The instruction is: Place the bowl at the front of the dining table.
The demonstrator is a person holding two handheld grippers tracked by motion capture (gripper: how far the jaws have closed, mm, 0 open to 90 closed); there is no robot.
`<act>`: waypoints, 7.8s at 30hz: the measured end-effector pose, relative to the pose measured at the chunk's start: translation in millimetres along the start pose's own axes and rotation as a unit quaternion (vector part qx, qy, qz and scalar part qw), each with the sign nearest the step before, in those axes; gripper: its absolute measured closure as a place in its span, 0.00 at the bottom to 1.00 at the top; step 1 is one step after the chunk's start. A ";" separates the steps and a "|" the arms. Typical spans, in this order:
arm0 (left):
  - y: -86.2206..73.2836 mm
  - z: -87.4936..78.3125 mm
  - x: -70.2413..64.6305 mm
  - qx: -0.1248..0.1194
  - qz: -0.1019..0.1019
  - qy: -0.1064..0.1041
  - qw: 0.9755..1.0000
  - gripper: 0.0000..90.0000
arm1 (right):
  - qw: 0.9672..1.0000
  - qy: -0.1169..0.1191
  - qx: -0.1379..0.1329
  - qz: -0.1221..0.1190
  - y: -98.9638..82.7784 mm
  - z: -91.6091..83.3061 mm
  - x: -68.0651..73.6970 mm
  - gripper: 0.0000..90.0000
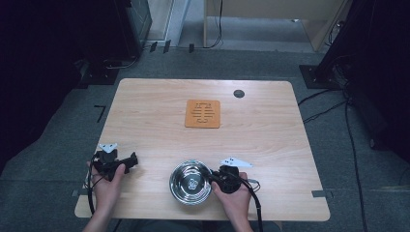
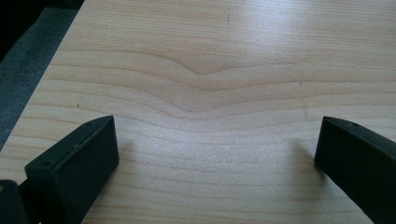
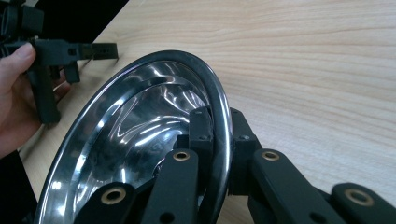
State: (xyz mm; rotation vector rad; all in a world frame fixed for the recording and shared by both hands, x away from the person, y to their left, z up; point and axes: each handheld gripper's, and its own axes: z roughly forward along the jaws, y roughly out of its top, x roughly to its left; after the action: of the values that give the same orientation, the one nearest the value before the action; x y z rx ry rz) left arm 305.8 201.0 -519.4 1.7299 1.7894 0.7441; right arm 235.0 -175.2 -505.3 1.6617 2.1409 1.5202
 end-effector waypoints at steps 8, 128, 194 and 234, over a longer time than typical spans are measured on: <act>0.1 -0.1 0.0 0.001 0.000 0.000 1.000 0.00 | 1.000 -0.011 -0.014 0.011 12.9 -0.1 -8.1 0.94; 0.0 0.0 -0.1 0.000 0.003 -0.002 1.000 0.00 | 0.966 -0.211 -0.125 0.084 155.0 110.0 -87.9 0.33; 0.0 0.0 -0.2 0.000 0.002 -0.002 1.000 0.00 | 0.966 -0.227 -0.121 0.013 61.3 -36.4 -100.1 0.20; 0.0 0.0 -0.3 0.000 0.002 -0.002 1.000 0.00 | 0.944 -0.300 -0.120 0.063 1.4 -119.8 -148.5 0.20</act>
State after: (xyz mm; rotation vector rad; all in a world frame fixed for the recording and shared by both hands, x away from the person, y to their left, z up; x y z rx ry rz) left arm 305.8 200.7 -519.4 1.7345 1.7834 0.7423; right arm 234.1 -365.6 -516.1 1.8808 1.5019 1.0455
